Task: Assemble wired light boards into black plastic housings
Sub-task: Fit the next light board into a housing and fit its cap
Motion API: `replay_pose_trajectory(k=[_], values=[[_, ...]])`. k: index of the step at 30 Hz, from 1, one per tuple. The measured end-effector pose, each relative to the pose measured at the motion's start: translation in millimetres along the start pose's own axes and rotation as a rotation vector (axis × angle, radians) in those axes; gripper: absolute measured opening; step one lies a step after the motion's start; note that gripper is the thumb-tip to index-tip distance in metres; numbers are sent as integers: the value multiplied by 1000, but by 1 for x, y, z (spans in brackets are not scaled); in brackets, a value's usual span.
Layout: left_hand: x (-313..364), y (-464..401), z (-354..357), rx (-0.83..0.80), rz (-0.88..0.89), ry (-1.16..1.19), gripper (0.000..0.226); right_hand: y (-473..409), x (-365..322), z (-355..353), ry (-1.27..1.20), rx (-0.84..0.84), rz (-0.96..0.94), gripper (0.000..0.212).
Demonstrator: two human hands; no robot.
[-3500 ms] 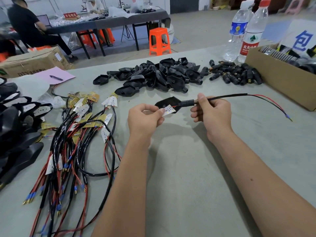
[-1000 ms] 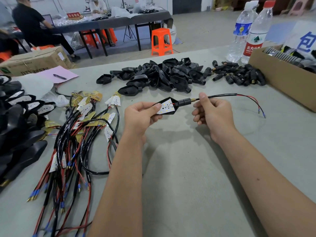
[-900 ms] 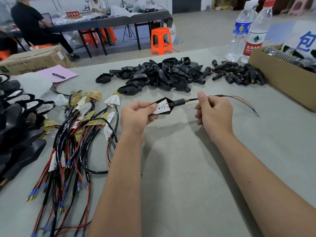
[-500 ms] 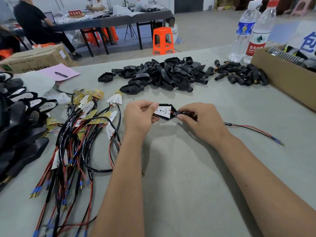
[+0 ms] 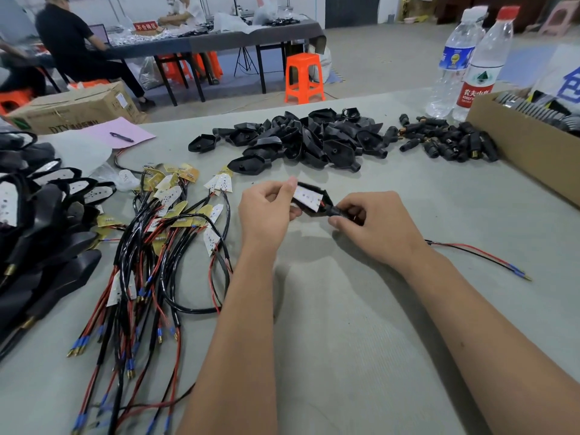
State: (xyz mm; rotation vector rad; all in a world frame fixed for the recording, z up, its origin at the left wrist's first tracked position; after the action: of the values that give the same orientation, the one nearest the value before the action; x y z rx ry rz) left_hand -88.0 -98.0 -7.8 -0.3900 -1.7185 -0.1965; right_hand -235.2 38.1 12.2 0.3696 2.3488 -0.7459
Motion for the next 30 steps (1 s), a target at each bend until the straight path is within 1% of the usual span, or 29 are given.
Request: replay_pose_trajectory(k=[3,6,7,8,10,12,14,15,17,19,21,22,25,26,27,28,30], values=[[4,7,14,-70,-89,221,38,-4,5,-2,-129,12,170,12],[3,25,28,-185,-206,315,53,-5,-7,1,-224,35,263,18],[2,34,32,-241,-257,322,56,-6,-10,5,-324,37,311,19],[3,43,32,-303,-297,320,59,-7,-17,14,-477,23,374,20],[9,57,23,-412,-334,304,65,-13,-39,37,-752,-14,490,22],[17,65,-1,-467,-334,232,62,-26,-64,52,-867,-18,518,21],[23,67,-43,-454,-300,121,42,-40,-94,71,-887,-23,492,20],[25,66,-69,-413,-279,75,32,-46,-108,82,-866,-26,472,22],[26,63,-127,-269,-239,-53,25,-52,-135,106,-808,-41,446,28],[27,63,-189,-89,-182,-294,23,-56,-169,133,-726,-51,399,32],[31,67,-244,97,-113,-564,20,-61,-210,154,-623,-27,310,35],[33,69,-267,194,-91,-639,19,-64,-232,162,-603,-7,263,36],[42,79,-331,495,-52,-669,14,-74,-308,188,-658,-5,71,58],[45,80,-350,583,-60,-706,15,-76,-336,198,-593,-41,-48,59],[46,81,-367,663,-79,-768,18,-77,-362,209,-436,-81,-183,59],[44,81,-383,733,-114,-826,20,-74,-383,223,-225,-116,-299,58],[35,81,-406,808,-201,-866,24,-68,-399,250,116,-198,-425,52]])
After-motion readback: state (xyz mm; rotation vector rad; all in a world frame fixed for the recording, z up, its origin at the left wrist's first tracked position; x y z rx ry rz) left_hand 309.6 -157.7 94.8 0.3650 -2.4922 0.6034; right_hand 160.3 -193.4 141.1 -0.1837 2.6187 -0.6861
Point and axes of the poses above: each hand's wrist, its own y-axis away from the middle knuckle, its own z-axis out of the palm, x = y × z, the point moved 10 cm from there along -y, towards the middle knuckle, and after that the axes turned 7 degrees about -y, right-handed, at the moved point
